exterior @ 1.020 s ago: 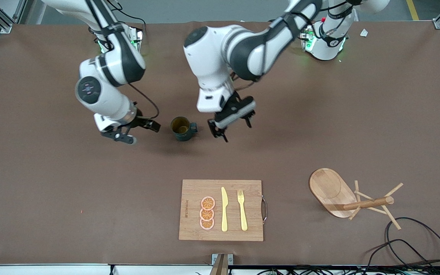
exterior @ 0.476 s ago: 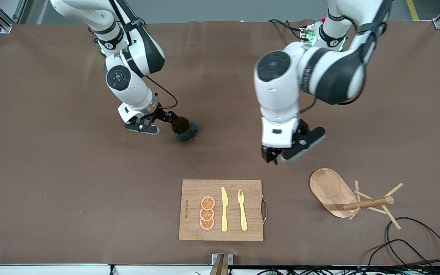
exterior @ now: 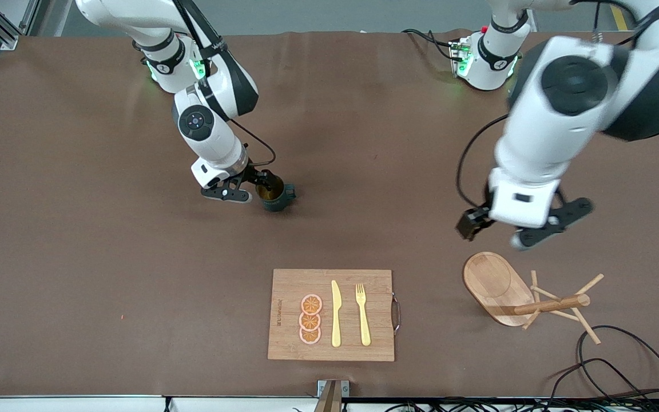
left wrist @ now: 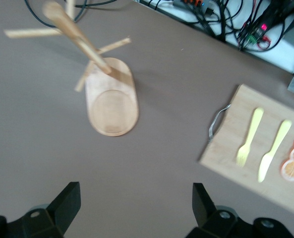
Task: Transfer cup from left to right arm and place
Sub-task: 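Grasp the mug with the right gripper while the left gripper withdraws, then lift the mug with the right gripper while the left gripper returns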
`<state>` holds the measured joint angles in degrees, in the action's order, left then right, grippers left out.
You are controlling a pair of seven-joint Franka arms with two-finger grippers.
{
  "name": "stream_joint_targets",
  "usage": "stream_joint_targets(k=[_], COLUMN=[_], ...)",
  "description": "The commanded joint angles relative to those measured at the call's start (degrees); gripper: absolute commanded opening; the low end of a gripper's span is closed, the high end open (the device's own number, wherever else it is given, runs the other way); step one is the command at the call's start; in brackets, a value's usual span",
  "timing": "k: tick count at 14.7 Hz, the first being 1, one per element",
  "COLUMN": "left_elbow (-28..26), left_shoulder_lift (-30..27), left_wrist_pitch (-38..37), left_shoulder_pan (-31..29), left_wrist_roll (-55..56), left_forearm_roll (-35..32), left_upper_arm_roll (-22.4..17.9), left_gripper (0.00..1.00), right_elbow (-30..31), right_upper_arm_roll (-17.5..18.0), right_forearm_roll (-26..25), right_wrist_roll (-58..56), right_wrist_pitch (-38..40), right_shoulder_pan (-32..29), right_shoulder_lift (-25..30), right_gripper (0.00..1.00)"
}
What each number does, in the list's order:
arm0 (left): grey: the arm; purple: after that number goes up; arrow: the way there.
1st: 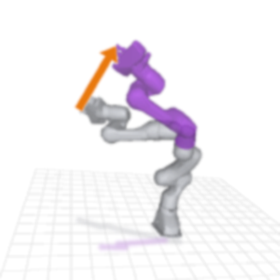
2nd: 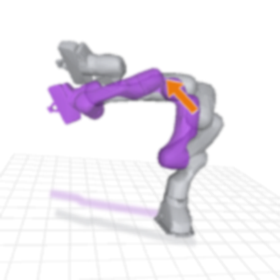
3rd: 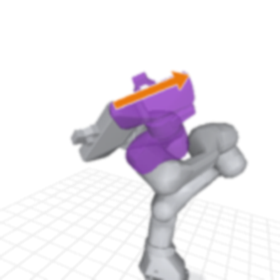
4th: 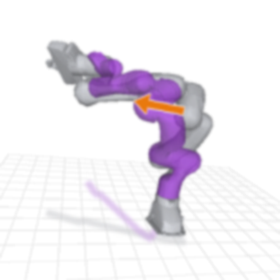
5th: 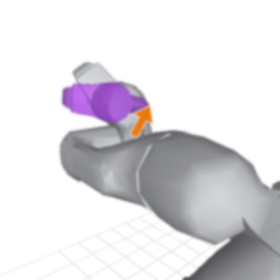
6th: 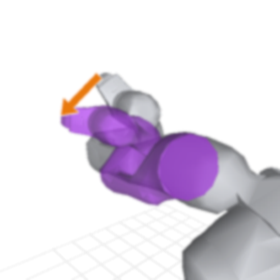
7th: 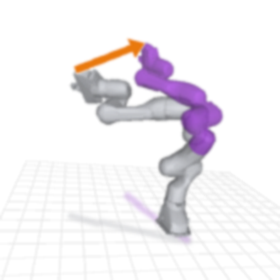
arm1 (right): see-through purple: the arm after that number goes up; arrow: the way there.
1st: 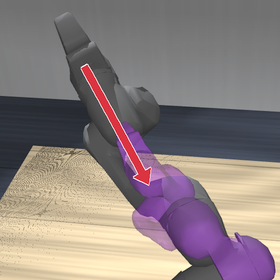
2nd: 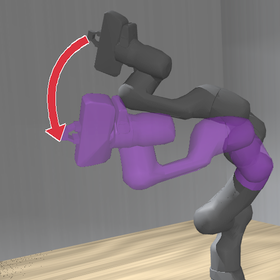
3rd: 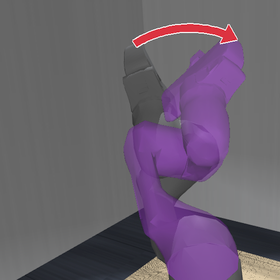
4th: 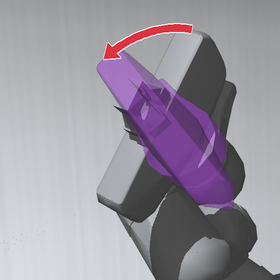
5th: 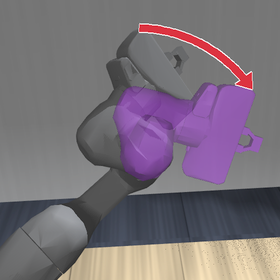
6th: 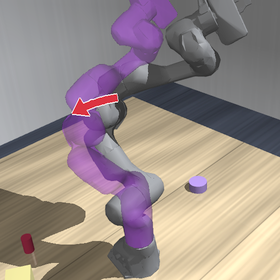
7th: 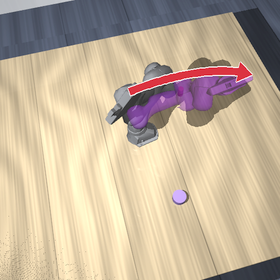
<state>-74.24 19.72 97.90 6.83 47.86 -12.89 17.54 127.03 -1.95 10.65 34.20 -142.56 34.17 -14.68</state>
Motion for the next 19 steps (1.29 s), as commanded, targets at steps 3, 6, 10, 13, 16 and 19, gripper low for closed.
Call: stream_joint_targets(k=[3,6,10,13,16,19], left_elbow=[-4.3,-5.5,-8.5,-13.1,-14.8,-15.6], left_shoulder_lift=[-8.7,-11.4,-15.0,-19.0,-20.3,-21.3], left_wrist_pitch=[-7.0,-10.0,-12.6,-12.3,-12.2,-12.2], left_shoulder_pan=[-7.2,-7.7,-7.6,-7.3,-5.0,-5.0], left_wrist_roll=[-18.4,-26.3,-36.1,-37.8,-38.2,-40.9], left_forearm_roll=[5.7,8.4,11.7,11.7,11.7,11.7], left_upper_arm_roll=[-0.3,-4.6,-10.7,-12.1,-14.1,-14.5], left_gripper=[1.0,1.0,1.0,1.0,1.0,1.0], right_elbow=[0.4,0.4,0.3,0.1,-0.3,-0.6], right_upper_arm_roll=[-0.6,-0.6,-0.5,-0.5,-0.5,-0.7], right_forearm_roll=[-0.7,-1.0,-3.0,-5.1,-6.0,-6.9], right_wrist_roll=[-0.1,-0.1,-0.2,-0.2,-1.7,-10.7], right_wrist_pitch=[-0.8,-0.8,-0.8,-0.6,-0.2,0.7], right_shoulder_pan=[0.6,0.6,1.2,2.1,2.0,1.3], right_shoulder_lift=[-1.0,-1.4,-1.8,-2.7,-2.7,-2.4], right_gripper=[0.82,0.6,0.29,0.05,0.0,0.0])
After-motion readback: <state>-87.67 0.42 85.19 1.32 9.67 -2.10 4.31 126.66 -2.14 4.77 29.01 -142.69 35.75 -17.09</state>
